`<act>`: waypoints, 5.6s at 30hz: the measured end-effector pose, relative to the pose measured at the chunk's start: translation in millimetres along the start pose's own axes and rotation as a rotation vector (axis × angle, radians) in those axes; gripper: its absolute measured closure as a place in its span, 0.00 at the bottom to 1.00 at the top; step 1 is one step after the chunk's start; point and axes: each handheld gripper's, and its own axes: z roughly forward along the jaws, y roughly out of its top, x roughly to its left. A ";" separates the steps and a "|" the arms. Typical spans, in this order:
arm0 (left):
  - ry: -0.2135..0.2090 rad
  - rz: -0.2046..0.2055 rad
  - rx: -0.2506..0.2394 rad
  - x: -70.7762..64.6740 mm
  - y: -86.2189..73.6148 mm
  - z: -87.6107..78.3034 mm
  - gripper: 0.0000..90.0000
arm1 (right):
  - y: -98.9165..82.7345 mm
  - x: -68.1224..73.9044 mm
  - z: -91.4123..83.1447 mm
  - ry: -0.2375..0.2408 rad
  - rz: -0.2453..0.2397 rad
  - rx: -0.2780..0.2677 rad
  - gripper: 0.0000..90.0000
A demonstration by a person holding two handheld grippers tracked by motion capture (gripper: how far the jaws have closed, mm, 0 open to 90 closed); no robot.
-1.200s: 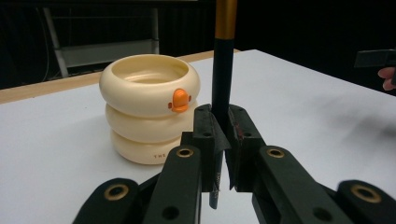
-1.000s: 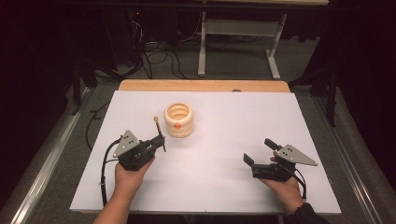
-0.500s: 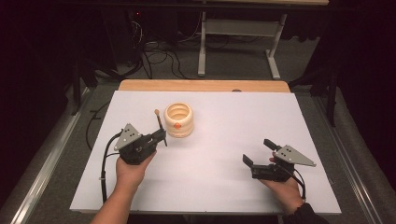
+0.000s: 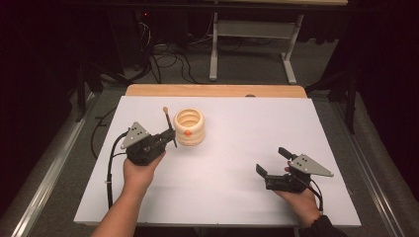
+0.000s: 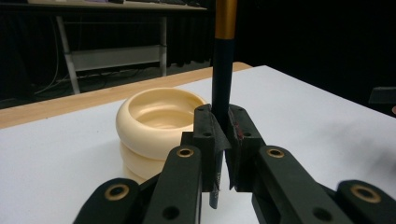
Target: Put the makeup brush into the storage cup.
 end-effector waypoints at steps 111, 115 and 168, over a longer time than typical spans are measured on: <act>0.101 -0.007 0.103 21.8 15.1 77.8 0.93 | -3.9 4.6 3.7 0.020 -0.009 0.031 0.02; 0.102 -0.023 0.122 24.3 11.2 79.2 0.93 | -3.9 4.8 4.1 0.020 -0.014 0.030 0.02; 0.101 -0.044 0.114 18.1 10.3 78.7 0.00 | -5.1 5.3 6.3 0.025 -0.012 0.037 0.03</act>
